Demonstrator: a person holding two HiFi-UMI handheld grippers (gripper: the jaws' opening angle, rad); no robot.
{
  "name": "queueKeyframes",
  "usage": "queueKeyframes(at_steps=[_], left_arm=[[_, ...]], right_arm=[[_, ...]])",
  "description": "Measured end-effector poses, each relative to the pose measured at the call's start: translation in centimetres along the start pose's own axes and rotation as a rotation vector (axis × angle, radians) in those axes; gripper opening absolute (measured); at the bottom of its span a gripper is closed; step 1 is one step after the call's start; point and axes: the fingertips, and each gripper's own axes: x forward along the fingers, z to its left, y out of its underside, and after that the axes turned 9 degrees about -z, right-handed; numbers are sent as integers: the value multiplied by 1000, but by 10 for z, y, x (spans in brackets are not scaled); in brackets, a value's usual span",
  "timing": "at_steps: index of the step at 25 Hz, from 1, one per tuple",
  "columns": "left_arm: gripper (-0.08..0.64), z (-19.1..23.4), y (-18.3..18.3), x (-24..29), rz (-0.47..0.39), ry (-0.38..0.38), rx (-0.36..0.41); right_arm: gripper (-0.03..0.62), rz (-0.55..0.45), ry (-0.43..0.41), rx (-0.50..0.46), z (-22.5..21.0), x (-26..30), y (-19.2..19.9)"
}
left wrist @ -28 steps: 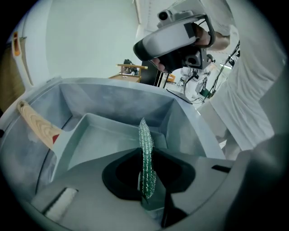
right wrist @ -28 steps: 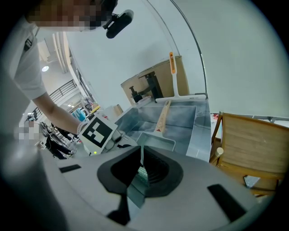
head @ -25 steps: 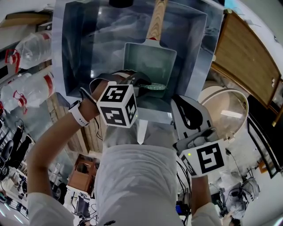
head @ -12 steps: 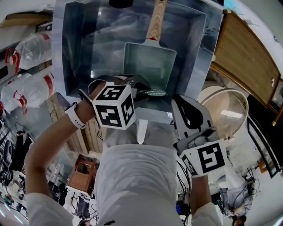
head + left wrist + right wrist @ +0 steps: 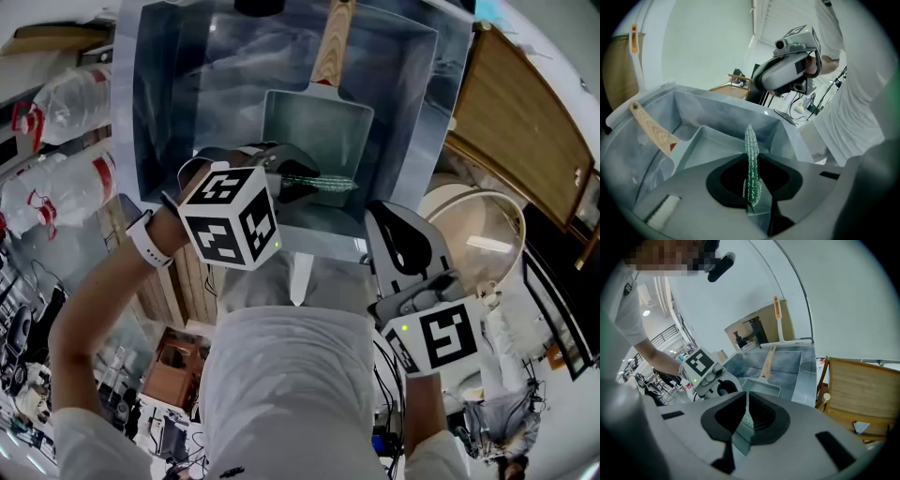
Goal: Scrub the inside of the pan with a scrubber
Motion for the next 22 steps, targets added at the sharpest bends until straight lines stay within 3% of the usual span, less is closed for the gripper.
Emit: queueKeyframes(at_steps=[11,17,22], left_arm=[[78,49,-22,-25,-15,-244,195],[78,78,-26,-36,14,-370,340],[78,94,-24,-38,34,-413,404]], right_arm=[[17,-2,1,1,-7,-1,-3],[17,0,-4,-1,-7,-1,-4],[17,6,-2,1,-10,-1,-4]])
